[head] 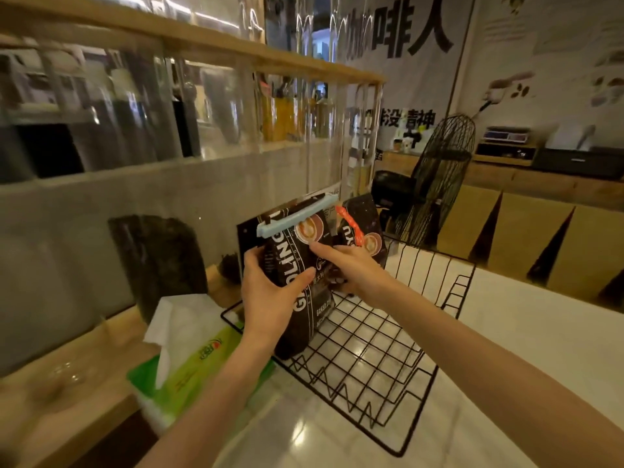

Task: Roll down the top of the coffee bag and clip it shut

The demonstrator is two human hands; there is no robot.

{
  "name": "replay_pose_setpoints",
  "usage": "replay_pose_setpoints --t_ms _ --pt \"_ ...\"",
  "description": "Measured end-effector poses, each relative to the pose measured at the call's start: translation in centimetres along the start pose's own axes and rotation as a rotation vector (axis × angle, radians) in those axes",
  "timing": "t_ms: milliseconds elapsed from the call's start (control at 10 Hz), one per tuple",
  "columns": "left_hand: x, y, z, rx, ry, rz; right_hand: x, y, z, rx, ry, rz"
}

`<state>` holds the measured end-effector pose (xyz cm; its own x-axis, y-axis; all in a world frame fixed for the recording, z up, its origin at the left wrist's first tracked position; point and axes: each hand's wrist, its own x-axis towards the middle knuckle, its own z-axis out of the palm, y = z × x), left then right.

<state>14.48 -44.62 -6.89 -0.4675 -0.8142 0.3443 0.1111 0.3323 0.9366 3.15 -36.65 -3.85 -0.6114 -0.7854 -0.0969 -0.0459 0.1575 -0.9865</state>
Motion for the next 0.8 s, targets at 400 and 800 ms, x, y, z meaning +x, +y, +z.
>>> replay_pose_setpoints --t_ms 400,800 --pt "-0.2 0.6 -0.1 0.066 0.04 0.006 0.2 0.3 0.5 0.085 -0.006 0.067" --pt "-2.8 3.8 1.0 0.434 0.303 0.657 -2.2 -0.2 -1.2 0.133 0.236 -0.105"
